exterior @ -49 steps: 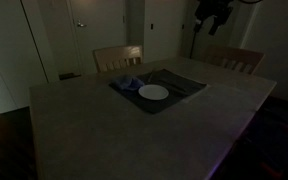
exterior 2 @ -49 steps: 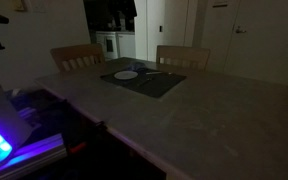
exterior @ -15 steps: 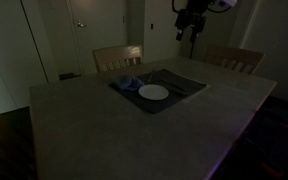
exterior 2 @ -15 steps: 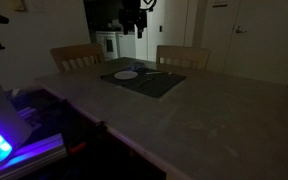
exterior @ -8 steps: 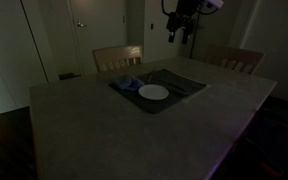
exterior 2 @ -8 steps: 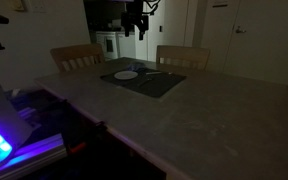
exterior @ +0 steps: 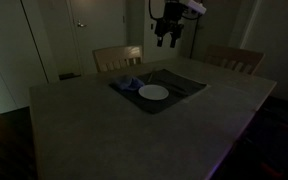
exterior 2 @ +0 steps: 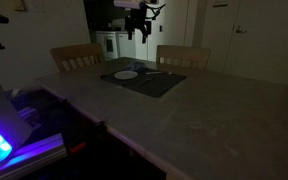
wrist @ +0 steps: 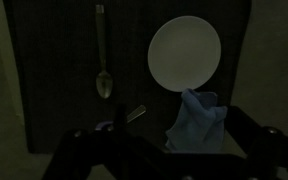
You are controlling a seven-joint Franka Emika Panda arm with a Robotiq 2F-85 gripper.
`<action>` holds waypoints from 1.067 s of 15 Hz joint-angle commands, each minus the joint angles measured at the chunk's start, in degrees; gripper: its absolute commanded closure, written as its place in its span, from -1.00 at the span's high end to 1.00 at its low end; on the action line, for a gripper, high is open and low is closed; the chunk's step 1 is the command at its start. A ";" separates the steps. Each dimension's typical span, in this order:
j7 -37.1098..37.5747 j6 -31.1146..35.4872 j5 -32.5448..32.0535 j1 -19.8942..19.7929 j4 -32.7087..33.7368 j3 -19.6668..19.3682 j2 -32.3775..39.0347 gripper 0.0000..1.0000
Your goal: Wipe the plate with the blue towel.
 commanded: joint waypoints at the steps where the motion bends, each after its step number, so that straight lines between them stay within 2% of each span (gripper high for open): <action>1: -1.87 -3.05 0.63 -0.83 6.99 1.76 6.27 1.00; 16: -4.22 -9.76 -1.39 0.10 29.67 5.54 26.48 1.00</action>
